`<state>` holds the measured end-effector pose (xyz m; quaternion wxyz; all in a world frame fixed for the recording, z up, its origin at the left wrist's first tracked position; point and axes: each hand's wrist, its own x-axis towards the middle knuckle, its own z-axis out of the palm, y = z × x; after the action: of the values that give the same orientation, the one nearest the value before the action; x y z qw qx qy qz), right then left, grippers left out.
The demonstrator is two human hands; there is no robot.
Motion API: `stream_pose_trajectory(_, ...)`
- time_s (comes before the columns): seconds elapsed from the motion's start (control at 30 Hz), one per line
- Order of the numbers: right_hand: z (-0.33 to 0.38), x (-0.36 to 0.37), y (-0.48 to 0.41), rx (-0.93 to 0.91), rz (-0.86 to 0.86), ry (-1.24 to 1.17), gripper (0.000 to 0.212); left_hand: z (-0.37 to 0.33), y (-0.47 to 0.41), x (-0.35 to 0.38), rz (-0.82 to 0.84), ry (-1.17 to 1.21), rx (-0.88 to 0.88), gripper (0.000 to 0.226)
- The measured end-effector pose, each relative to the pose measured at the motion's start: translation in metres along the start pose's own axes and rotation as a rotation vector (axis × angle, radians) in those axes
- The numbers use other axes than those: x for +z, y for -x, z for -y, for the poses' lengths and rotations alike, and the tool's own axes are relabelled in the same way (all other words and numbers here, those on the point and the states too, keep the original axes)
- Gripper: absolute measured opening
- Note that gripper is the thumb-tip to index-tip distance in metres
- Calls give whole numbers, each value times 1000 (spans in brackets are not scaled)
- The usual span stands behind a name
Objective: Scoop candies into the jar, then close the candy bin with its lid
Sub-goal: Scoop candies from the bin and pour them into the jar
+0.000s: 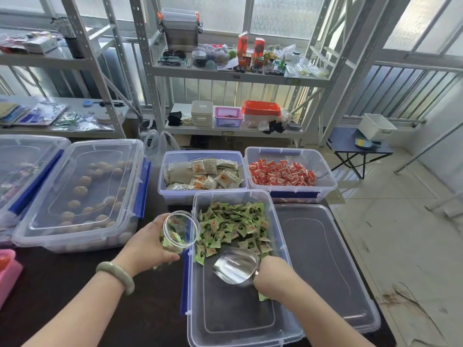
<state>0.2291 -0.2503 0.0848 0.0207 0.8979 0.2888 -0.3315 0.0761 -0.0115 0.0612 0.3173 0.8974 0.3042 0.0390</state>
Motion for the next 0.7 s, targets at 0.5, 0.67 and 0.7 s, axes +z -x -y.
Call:
stream_pose_trajectory(0.5, 27, 40, -23, 61, 37, -218, 32, 2, -6, -2, 35, -43, 19, 99)
stream_pose_trajectory(0.67, 31, 56, -41, 155, 32, -537, 27, 1, -10, -3, 59, -48, 10, 98)
stream_pose_trajectory(0.7, 33, 59, -45, 180, 19, -603, 26, 1, -11, -3, 60, -49, 7, 98)
